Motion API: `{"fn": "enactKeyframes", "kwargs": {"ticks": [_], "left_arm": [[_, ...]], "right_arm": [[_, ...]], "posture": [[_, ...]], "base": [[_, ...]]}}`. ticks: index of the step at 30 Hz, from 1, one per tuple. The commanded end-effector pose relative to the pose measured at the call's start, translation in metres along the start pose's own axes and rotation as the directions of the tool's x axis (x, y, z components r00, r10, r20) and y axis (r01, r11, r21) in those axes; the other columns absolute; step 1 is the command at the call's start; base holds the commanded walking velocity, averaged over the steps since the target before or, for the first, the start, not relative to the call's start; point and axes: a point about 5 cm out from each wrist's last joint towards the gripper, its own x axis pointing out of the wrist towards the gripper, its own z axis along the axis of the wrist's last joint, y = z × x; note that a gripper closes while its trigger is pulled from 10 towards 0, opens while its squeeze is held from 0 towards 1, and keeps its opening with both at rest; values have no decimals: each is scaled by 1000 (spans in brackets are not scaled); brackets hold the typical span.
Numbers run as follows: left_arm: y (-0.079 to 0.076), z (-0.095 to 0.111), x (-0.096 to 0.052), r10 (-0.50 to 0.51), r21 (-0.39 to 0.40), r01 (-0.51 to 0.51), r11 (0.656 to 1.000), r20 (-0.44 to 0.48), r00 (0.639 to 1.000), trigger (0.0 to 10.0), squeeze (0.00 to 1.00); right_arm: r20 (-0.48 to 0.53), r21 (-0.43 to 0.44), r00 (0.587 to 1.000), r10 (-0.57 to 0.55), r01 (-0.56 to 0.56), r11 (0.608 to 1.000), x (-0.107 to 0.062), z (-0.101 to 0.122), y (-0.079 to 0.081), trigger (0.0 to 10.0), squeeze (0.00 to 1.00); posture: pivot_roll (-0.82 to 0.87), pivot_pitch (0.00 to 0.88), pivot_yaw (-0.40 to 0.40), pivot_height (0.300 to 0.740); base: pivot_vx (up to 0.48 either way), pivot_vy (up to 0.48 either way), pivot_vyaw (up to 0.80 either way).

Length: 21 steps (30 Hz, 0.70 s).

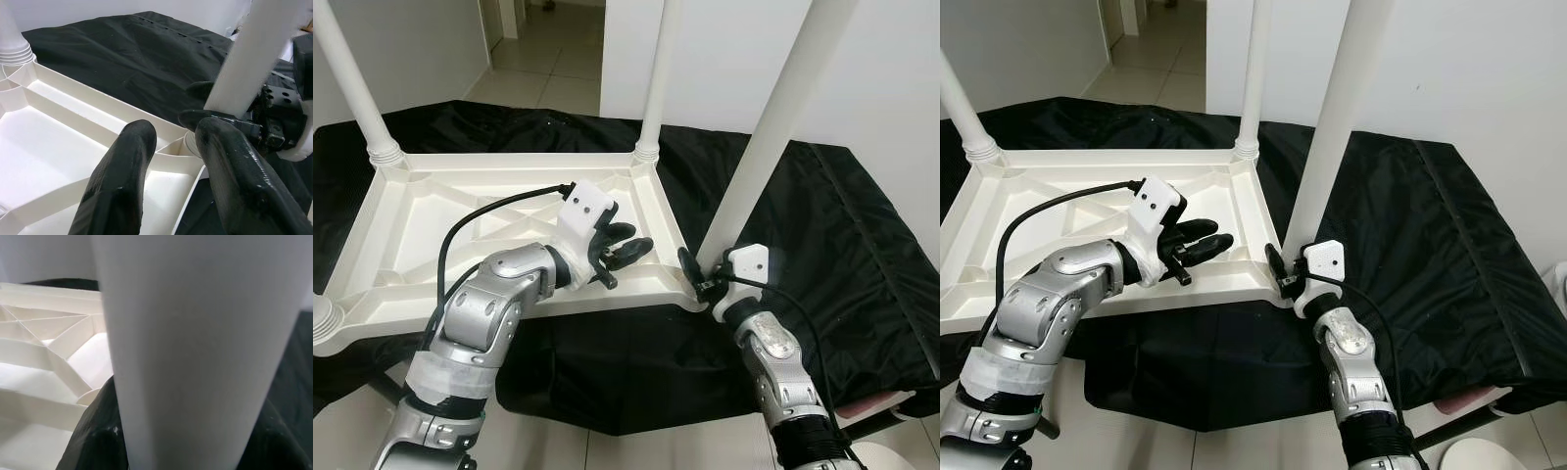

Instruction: Building children table

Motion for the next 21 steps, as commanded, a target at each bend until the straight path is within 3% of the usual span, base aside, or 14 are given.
{"fn": "enactKeyframes", "kwargs": {"ticks": [1, 7, 14, 18, 21], "left_arm": [[2, 1, 1, 42, 11, -42, 999, -3, 999, 10000, 0], [2, 2, 1, 44, 12, -44, 999, -2, 999, 10000, 0], [2, 2, 1, 45, 11, -45, 999, -1, 999, 10000, 0], [2, 2, 1, 50, 11, -50, 999, 0, 999, 10000, 0], [2, 1, 1, 52, 11, -52, 999, 0, 999, 10000, 0]], "right_arm": [[-282, 93, 959, -14, 41, 995, -19, -51, -1, 10000, 0], [-324, 172, 946, -15, 74, 982, -18, -55, -2, 10000, 0], [-324, 170, 946, -13, 72, 983, -17, -52, -4, 10000, 0], [-214, 91, 973, -86, 108, 990, -18, -43, -2, 10000, 0], [-151, 102, 976, -158, 174, 979, -17, -36, -1, 10000, 0]], "posture": [[87, 42, -39, 740], [88, 41, -40, 740], [87, 40, -41, 740], [88, 42, -46, 740], [86, 43, -46, 740]], "base": [[0, 0, 0], [0, 0, 0], [0, 0, 0], [0, 0, 0], [0, 0, 0]]}}
